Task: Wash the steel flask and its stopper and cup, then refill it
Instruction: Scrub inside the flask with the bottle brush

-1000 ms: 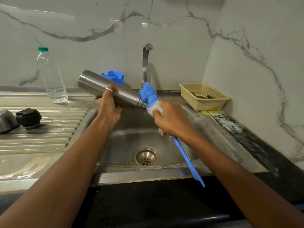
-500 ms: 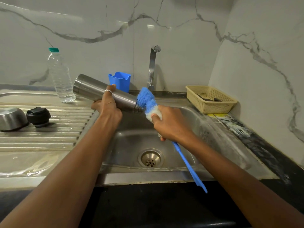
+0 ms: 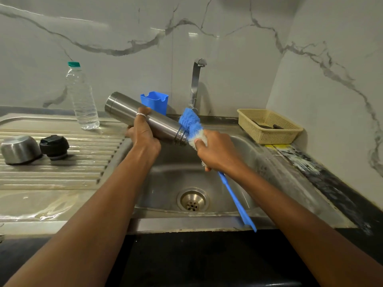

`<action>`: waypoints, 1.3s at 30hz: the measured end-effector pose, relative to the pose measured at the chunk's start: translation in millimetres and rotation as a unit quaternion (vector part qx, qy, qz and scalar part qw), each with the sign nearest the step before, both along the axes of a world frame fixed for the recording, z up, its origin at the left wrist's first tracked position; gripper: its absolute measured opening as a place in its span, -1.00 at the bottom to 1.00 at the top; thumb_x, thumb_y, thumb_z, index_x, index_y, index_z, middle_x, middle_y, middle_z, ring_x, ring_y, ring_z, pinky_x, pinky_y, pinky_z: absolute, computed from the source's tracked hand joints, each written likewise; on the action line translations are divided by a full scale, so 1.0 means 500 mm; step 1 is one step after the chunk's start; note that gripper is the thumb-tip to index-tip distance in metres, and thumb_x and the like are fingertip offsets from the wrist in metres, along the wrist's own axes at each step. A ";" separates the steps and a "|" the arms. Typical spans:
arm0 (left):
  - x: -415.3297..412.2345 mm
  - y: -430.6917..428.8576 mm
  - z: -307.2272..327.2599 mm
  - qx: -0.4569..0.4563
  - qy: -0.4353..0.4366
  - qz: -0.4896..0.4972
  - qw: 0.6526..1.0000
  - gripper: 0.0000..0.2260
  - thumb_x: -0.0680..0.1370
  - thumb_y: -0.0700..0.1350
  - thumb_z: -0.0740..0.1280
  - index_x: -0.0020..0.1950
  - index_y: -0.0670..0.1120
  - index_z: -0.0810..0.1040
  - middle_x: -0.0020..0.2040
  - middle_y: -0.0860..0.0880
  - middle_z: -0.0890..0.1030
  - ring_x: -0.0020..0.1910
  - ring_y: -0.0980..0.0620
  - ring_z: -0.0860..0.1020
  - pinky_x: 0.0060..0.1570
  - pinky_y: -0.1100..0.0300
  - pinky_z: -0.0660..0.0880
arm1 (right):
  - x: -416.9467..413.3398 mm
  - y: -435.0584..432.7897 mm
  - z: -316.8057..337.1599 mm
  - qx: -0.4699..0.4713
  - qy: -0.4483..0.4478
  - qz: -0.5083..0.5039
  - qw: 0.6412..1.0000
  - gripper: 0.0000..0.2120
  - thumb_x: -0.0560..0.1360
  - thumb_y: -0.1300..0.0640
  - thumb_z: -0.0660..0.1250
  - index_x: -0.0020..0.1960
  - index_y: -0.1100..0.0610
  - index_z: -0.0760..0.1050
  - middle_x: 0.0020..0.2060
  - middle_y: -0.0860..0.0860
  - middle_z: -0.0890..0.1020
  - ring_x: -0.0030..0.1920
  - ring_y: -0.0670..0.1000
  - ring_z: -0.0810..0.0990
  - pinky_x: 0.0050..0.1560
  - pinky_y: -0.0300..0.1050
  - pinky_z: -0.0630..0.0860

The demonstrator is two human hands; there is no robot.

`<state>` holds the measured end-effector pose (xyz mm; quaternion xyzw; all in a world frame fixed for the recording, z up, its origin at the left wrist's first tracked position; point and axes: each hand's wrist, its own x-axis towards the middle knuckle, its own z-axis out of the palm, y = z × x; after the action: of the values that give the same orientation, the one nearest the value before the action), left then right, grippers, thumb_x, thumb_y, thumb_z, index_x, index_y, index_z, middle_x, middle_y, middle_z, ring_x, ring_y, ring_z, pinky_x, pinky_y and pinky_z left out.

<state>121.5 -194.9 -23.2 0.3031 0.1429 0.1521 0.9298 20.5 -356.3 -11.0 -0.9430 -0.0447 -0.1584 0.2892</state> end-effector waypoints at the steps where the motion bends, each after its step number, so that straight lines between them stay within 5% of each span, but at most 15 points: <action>1: -0.002 -0.004 -0.001 0.005 0.000 -0.001 1.000 -0.51 0.40 -0.20 0.50 0.29 -0.20 0.46 0.03 -0.15 0.68 -0.11 -0.08 0.70 -0.10 -0.11 0.69 | 0.000 -0.002 -0.001 0.004 0.004 0.003 1.000 -0.82 0.63 0.11 0.22 0.05 0.20 0.52 -0.35 0.07 0.66 -0.53 0.00 0.64 -0.39 -0.11 0.64; 8: 0.000 0.010 -0.003 0.010 0.022 0.019 1.000 -0.40 0.36 -0.07 0.50 0.34 -0.15 0.41 0.07 -0.16 0.68 -0.11 -0.08 0.71 -0.21 -0.11 0.68 | -0.049 0.001 -0.010 0.005 0.008 0.028 1.000 -0.85 0.62 0.11 0.21 0.01 0.15 0.51 -0.35 0.04 0.64 -0.56 -0.03 0.62 -0.50 -0.21 0.53; 13: -0.003 0.008 0.002 0.005 0.023 0.037 0.999 -0.18 0.20 0.03 0.71 0.32 -0.15 0.39 0.07 -0.09 0.68 -0.10 -0.07 0.72 -0.08 -0.15 0.68 | -0.014 0.012 0.000 0.003 0.010 0.022 1.000 -0.84 0.62 0.12 0.22 -0.01 0.18 0.52 -0.42 0.06 0.65 -0.54 -0.02 0.63 -0.46 -0.22 0.56; 22: 0.009 0.025 -0.010 0.002 0.043 0.023 0.999 -0.40 0.44 0.03 0.57 0.33 -0.06 0.32 0.09 -0.07 0.63 -0.01 -0.07 0.69 0.08 -0.13 0.64 | -0.038 0.015 -0.008 -0.026 0.001 0.029 0.999 -0.83 0.62 0.11 0.19 0.01 0.16 0.51 -0.36 0.04 0.64 -0.57 -0.04 0.61 -0.55 -0.30 0.43; 33: 0.005 0.035 -0.012 -0.006 0.053 -0.029 0.998 -0.29 0.23 0.16 0.47 0.35 -0.04 0.54 0.09 -0.06 0.73 -0.08 -0.10 0.74 -0.27 -0.11 0.62 | -0.047 0.013 -0.012 -0.064 0.010 0.033 0.997 -0.84 0.63 0.09 0.17 0.03 0.14 0.48 -0.33 0.02 0.62 -0.59 -0.07 0.58 -0.54 -0.30 0.44; 39: -0.007 0.011 -0.002 0.016 0.063 -0.011 0.998 -0.41 0.33 0.13 0.60 0.24 -0.11 0.54 -0.02 -0.07 0.73 -0.11 -0.09 0.74 -0.27 -0.03 0.66 | -0.028 0.010 -0.014 -0.041 0.029 0.030 0.998 -0.81 0.64 0.11 0.17 0.07 0.20 0.49 -0.32 0.06 0.64 -0.59 -0.05 0.59 -0.54 -0.29 0.44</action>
<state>118.0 -189.3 -24.3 0.3284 0.1950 0.1244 0.9158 6.7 -351.2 -17.9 -0.9565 -0.0707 -0.1207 0.2560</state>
